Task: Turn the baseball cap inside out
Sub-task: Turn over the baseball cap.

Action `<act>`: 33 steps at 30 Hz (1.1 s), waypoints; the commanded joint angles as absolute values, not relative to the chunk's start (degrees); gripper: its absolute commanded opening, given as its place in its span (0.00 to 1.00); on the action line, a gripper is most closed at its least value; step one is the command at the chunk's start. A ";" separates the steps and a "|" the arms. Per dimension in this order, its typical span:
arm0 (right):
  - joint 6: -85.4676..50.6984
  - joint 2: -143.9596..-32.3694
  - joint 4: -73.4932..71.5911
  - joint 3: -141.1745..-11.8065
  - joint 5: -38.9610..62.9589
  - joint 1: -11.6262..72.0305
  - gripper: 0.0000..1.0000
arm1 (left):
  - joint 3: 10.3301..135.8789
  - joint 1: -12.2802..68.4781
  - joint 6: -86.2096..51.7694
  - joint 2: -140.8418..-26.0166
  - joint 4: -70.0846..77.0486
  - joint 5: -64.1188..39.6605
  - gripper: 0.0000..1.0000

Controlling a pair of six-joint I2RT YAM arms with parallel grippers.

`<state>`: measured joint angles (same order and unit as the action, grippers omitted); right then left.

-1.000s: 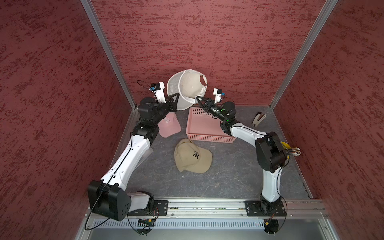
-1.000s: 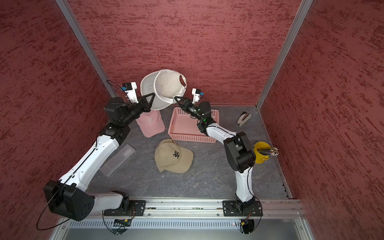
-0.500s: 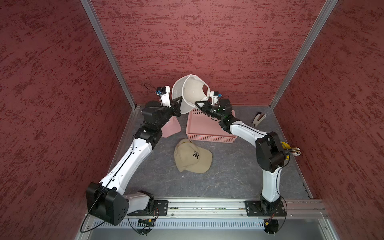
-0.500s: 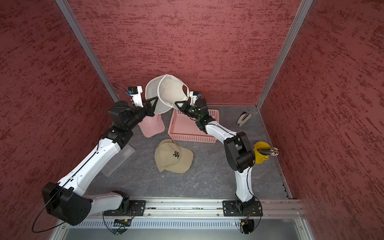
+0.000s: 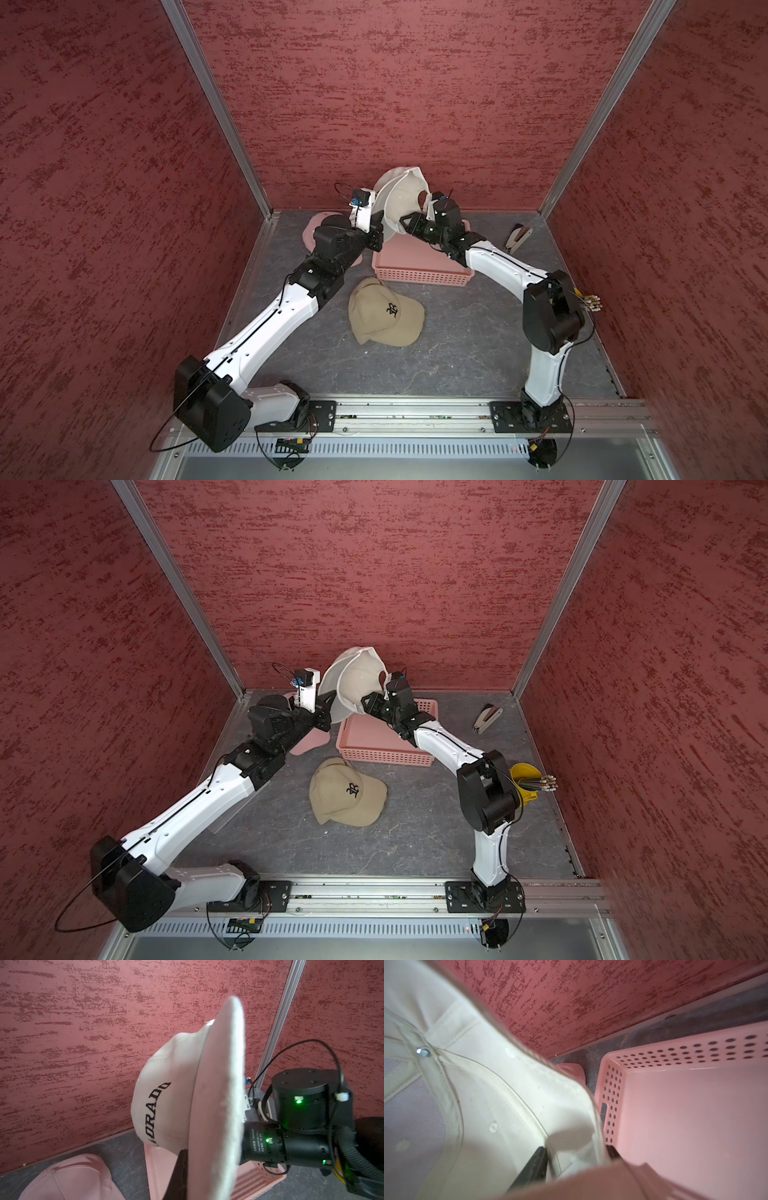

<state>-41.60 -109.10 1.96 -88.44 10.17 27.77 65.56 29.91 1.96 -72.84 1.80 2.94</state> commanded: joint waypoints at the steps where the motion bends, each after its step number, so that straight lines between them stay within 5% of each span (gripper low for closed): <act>1: -34.25 -105.08 7.19 -88.42 4.46 25.82 0.47 | 65.83 29.97 2.73 -71.00 -0.34 3.62 0.00; 9: -28.21 -103.32 8.76 -87.20 6.24 23.49 0.44 | 65.57 29.38 2.14 -69.48 -2.06 4.70 0.00; 13: -20.68 -99.61 7.13 -83.75 13.77 23.44 0.60 | 66.51 27.23 0.51 -69.43 -4.22 1.79 0.00; 24: -14.85 -96.98 3.69 -80.59 23.79 23.05 0.72 | 70.69 24.61 1.41 -71.92 -11.48 -5.45 0.00; 33: -14.59 -104.12 6.43 -90.57 14.70 23.69 0.63 | 72.90 27.28 3.18 -73.36 -16.16 -8.23 0.00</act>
